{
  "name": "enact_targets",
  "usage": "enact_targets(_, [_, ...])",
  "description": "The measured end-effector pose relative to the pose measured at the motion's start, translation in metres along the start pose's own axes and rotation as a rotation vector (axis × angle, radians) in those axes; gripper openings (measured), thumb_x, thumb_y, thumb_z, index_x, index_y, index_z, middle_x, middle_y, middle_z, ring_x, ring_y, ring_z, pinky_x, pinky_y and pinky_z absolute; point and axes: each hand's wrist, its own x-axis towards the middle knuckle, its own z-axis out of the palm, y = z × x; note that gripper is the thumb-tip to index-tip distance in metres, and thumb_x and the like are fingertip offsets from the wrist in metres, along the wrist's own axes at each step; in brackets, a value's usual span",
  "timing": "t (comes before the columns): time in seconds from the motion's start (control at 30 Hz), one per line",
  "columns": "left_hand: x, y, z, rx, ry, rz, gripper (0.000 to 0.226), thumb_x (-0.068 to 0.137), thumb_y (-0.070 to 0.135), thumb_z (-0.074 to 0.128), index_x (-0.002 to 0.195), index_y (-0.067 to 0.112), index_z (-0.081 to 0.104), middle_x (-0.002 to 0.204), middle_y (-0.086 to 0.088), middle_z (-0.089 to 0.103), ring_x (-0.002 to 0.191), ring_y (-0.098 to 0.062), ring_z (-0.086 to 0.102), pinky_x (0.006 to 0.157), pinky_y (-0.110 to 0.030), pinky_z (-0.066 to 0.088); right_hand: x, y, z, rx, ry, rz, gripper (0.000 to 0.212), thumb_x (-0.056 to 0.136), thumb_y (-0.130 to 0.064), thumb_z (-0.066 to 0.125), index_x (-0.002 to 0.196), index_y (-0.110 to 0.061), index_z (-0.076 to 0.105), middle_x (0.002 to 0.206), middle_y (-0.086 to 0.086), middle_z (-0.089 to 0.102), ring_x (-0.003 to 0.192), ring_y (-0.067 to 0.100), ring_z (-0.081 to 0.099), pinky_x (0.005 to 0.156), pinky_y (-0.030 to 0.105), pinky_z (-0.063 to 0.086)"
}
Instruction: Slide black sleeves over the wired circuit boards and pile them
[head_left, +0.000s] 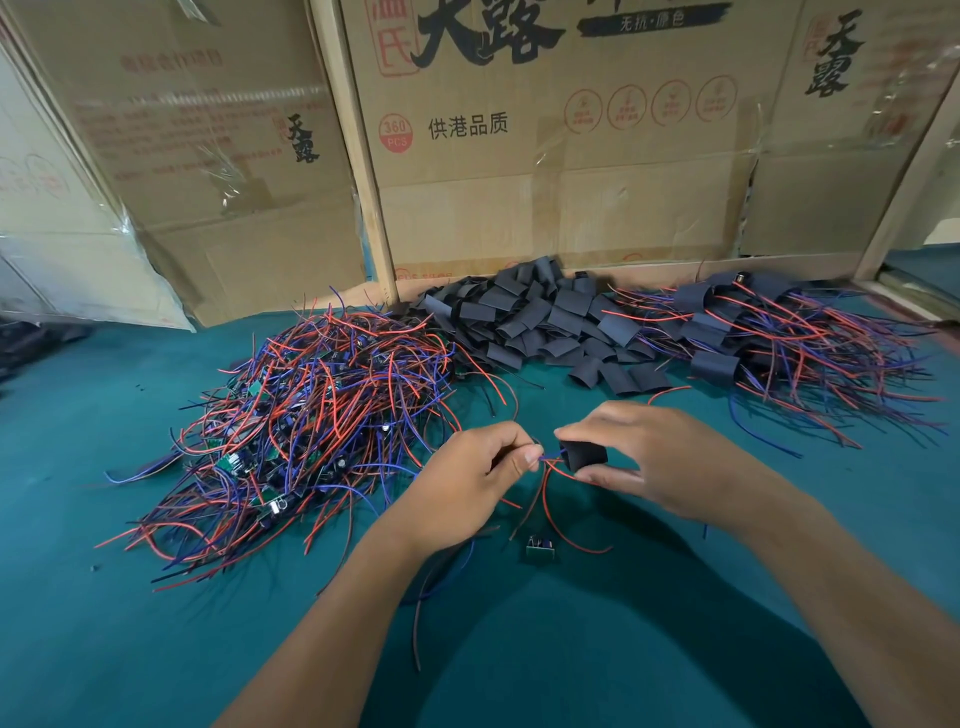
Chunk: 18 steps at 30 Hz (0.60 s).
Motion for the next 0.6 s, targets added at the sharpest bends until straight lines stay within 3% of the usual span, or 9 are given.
enact_targets(0.17, [0.001,0.0,0.001,-0.022,0.015,0.013,0.022,0.103,0.035,0.051,0.082,0.03,0.057,0.077,-0.01,0.058,0.068,-0.023,0.046,0.066,-0.04,0.042,0.0,-0.002,0.001,0.024,0.034,0.001,0.042,0.094,-0.048,0.058,0.134,-0.036,0.055,0.119,-0.014,0.06,0.106,0.009,0.055,0.088,0.028,0.044])
enact_targets(0.23, [0.001,-0.001,0.002,-0.031,0.015,0.019,0.022,0.103,0.036,0.051,0.083,0.029,0.057,0.077,-0.011,0.056,0.066,-0.019,0.044,0.065,-0.041,0.041,0.0,-0.005,0.003,0.01,0.043,0.0,0.041,0.094,-0.049,0.057,0.133,-0.036,0.055,0.117,-0.014,0.061,0.104,0.009,0.056,0.085,0.028,0.044])
enact_targets(0.4, [0.001,-0.005,0.004,-0.038,0.004,0.024,0.023,0.103,0.035,0.052,0.08,0.034,0.056,0.066,0.006,0.046,0.061,-0.008,0.037,0.057,-0.026,0.033,0.002,-0.016,0.012,0.005,0.061,-0.011,0.036,0.094,-0.051,0.056,0.127,-0.036,0.057,0.108,-0.012,0.062,0.097,0.013,0.058,0.078,0.031,0.046])
enact_targets(0.5, [0.002,-0.005,0.006,-0.079,0.008,-0.008,0.021,0.105,0.032,0.047,0.085,0.033,0.054,0.066,0.004,0.056,0.06,-0.012,0.047,0.061,-0.027,0.039,0.004,-0.02,0.016,0.005,0.068,0.011,0.035,0.094,-0.054,0.052,0.125,-0.037,0.055,0.102,-0.011,0.061,0.094,0.015,0.058,0.076,0.034,0.046])
enact_targets(0.6, [0.001,-0.002,0.002,-0.094,0.009,-0.053,0.014,0.105,0.023,0.045,0.097,0.028,0.056,0.08,0.004,0.067,0.072,-0.015,0.062,0.073,-0.035,0.05,0.004,-0.021,0.02,-0.026,0.051,0.017,0.039,0.094,-0.056,0.05,0.127,-0.035,0.054,0.103,-0.01,0.061,0.094,0.017,0.058,0.077,0.034,0.045])
